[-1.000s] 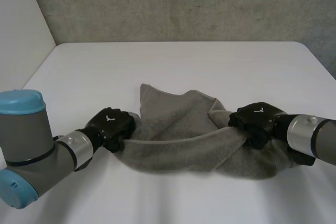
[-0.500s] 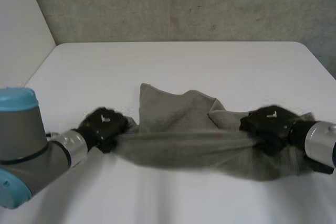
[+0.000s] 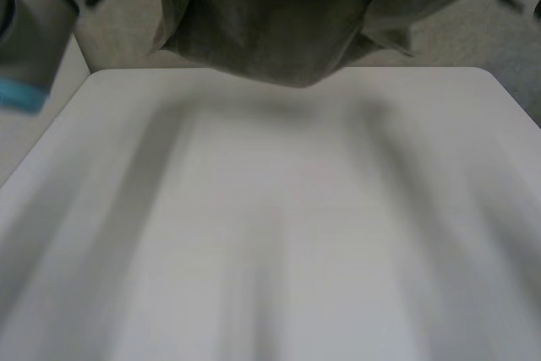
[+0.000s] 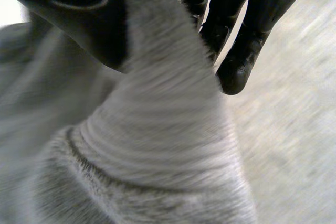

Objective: Fold the towel.

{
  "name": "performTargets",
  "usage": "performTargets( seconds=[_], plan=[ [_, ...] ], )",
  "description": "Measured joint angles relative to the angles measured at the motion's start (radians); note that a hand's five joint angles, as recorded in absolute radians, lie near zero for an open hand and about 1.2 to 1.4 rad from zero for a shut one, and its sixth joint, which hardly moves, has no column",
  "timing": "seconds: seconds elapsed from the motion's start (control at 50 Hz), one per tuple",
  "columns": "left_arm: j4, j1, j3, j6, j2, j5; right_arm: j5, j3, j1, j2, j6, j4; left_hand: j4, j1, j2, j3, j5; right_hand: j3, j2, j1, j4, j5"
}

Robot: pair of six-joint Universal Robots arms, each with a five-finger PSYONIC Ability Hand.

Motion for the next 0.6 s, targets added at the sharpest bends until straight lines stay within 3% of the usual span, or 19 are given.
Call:
performTargets(
  seconds=[0.16, 0.32, 0.44, 0.54, 0.6],
  plan=[
    [0.003, 0.073, -0.424, 0.071, 0.022, 0.157, -0.030, 0.426, -0.010, -0.070, -0.217, 0.046, 0.000, 0.000, 0.000, 0.001, 0.000, 0.000, 0.000, 0.000, 0.000, 0.000],
    [0.072, 0.116, -0.780, 0.319, -0.023, 0.221, -0.034, 0.799, -0.033, -0.064, -0.434, 0.014, 0.000, 0.001, 0.001, 0.001, 0.000, -0.036, -0.036, -0.086, -0.067, -0.077],
    [0.125, 0.121, -0.853, 0.422, -0.085, 0.213, -0.020, 0.909, -0.049, 0.002, -0.453, -0.086, 0.000, 0.001, 0.001, 0.002, 0.000, -0.102, -0.107, -0.147, -0.131, -0.142],
    [0.144, 0.122, -0.858, 0.440, -0.116, 0.208, 0.001, 0.926, -0.059, 0.034, -0.406, -0.143, -0.106, -0.011, -0.091, -0.093, -0.023, -0.465, -0.460, -0.501, -0.478, -0.505],
    [0.150, 0.123, -0.859, 0.440, -0.125, 0.207, 0.014, 0.924, -0.067, 0.039, -0.375, -0.151, -0.214, -0.099, -0.198, -0.199, -0.115, -0.546, -0.538, -0.578, -0.560, -0.591]
  ],
)
